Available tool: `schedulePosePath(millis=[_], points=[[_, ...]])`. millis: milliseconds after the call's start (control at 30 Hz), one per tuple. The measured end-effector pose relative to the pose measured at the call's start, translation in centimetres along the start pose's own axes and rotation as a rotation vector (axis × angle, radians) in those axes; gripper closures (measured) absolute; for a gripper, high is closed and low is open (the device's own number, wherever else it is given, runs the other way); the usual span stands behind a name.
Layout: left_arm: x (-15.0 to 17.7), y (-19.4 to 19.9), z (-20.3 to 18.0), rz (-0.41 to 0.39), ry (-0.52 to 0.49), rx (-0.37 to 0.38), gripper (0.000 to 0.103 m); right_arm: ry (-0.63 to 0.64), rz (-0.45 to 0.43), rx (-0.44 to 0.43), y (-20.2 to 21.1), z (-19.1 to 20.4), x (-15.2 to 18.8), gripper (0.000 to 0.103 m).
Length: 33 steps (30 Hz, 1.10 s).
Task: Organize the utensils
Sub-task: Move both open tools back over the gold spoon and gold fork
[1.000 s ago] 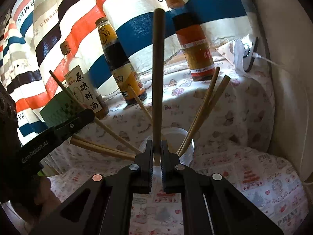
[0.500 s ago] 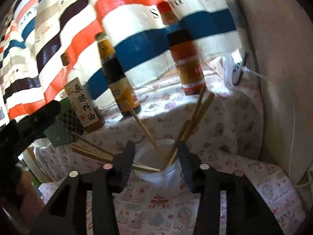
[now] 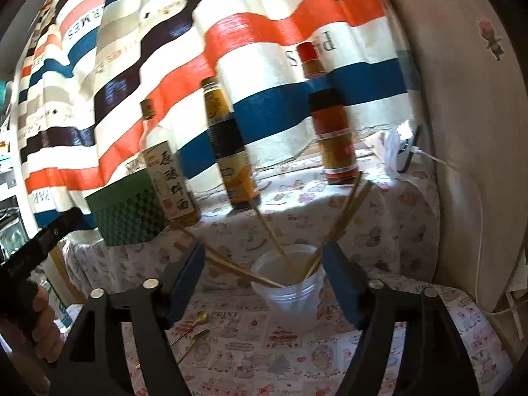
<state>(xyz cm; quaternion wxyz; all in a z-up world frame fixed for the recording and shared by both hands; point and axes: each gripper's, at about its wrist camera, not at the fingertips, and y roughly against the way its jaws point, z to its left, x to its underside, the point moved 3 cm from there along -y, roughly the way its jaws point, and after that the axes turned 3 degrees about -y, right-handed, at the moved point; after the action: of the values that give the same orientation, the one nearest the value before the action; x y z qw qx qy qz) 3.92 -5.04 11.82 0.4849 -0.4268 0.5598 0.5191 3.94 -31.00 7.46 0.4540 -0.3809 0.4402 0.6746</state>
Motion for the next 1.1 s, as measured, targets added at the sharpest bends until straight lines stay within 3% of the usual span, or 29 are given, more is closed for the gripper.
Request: schedulePosePath(millis=[133,200,333,467,633,733,967,1100], points=[[1.9,0.9,1.8,0.041,0.072,-0.003,0.001,0.024,-0.004,-0.02,0.3,1.2,0.6,0.016],[3.0,1.4,2.7,0.021,0.089,0.011,0.0,0.034,-0.008,-0.023,0.4,1.6,0.9,0.016],[5.1,1.0,4.5,0.038,0.089,-0.076,0.0,0.066,0.006,-0.025,0.2,2.3,1.7,0.014],[6.6,0.3,5.9,0.094,0.127,-0.084,0.0,0.072,0.018,-0.003,-0.3,2.4,2.2,0.014],[7.1,-0.2,6.8,0.133,0.134,-0.077,0.0,0.056,0.034,0.002,-0.5,2.1,2.2,0.013],[7.4,-0.8,7.5,0.157,0.155,-0.074,0.0,0.035,0.025,0.027,-0.6,1.6,2.1,0.007],[8.6,-2.0,8.8,0.224,0.212,-0.115,0.0,0.055,0.037,0.08,-1.7,1.3,2.9,0.003],[9.0,-2.7,9.7,0.267,0.256,-0.065,0.0,0.075,0.025,0.107,-2.0,1.5,3.4,0.001]])
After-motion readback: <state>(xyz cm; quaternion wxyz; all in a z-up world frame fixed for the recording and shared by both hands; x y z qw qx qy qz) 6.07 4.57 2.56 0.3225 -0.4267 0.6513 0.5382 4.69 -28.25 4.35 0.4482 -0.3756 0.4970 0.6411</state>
